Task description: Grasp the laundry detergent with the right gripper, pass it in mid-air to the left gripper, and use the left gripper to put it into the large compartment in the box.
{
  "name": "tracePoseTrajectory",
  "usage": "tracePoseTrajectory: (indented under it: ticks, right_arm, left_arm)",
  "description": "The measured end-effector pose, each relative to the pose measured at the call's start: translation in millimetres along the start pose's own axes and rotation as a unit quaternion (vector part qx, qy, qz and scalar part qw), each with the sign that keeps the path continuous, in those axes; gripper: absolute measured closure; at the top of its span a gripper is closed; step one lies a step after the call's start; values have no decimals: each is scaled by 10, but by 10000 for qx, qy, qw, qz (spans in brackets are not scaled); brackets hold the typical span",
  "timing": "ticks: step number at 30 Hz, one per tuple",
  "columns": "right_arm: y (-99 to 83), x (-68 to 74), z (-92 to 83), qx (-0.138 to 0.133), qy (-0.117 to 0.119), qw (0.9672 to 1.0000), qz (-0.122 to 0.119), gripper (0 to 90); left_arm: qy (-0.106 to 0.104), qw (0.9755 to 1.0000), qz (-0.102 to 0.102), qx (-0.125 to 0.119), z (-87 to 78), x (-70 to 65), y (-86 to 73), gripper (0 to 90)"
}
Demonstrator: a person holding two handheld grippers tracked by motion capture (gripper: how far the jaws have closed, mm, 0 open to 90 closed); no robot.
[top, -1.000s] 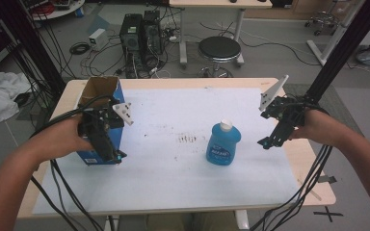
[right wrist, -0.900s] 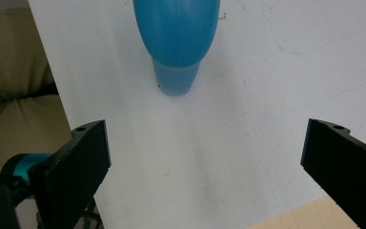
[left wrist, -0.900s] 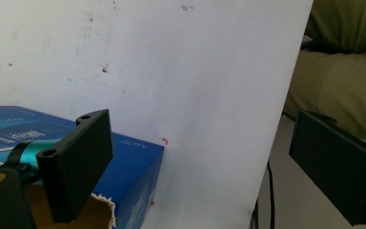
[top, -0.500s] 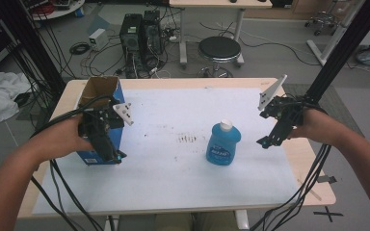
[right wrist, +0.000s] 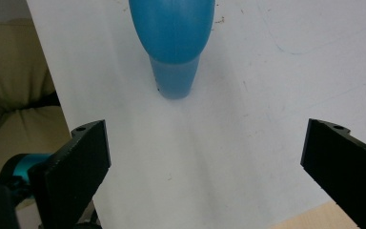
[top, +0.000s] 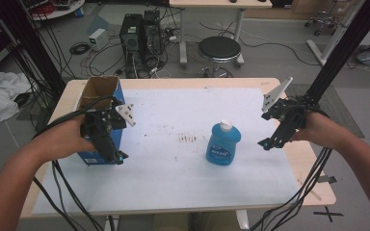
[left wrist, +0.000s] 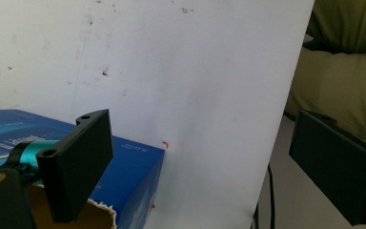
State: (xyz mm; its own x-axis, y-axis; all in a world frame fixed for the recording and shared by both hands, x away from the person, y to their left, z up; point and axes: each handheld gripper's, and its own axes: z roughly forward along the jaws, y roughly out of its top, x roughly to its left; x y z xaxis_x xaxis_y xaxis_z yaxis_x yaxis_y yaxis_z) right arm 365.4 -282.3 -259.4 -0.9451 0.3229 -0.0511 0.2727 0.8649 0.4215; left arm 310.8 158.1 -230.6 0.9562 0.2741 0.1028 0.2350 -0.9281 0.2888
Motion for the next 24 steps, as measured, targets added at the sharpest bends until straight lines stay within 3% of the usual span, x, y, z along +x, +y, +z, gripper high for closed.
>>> tracePoseTrajectory:
  ticks: [14,21,24]
  right_arm:
    - [-148,39,109,-545,74,9984,112,17]
    - [-245,49,211,-841,103,9962,191,17]
    - [-291,52,271,-1108,95,9935,226,17]
  left_arm:
    - [14,10000,32,-30,28,32,22,76]
    - [7,10000,53,-33,62,45,55,76]
    - [-11,10000,85,-24,81,48,70,76]
